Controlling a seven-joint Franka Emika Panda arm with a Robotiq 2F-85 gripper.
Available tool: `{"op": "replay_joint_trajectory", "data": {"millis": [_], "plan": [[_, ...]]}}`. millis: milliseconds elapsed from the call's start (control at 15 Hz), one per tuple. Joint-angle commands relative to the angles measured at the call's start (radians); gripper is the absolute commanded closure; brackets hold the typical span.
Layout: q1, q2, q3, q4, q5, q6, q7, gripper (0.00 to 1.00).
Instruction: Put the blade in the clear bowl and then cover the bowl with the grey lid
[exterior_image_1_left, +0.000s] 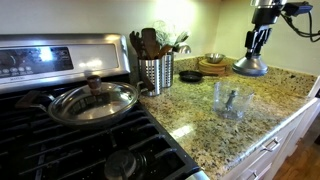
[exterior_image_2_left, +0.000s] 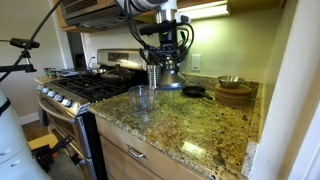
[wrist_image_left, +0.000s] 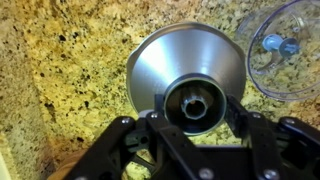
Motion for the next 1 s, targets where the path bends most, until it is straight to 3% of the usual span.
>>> {"op": "replay_joint_trajectory", "data": {"millis": [0, 933], "plan": [[0.029, -0.101, 0.016, -0.037, -0.039, -0.057, 0.050, 0.65], [0.140, -0.176, 0.117, -0.105, -0.044, -0.078, 0.059, 0.65]]}}
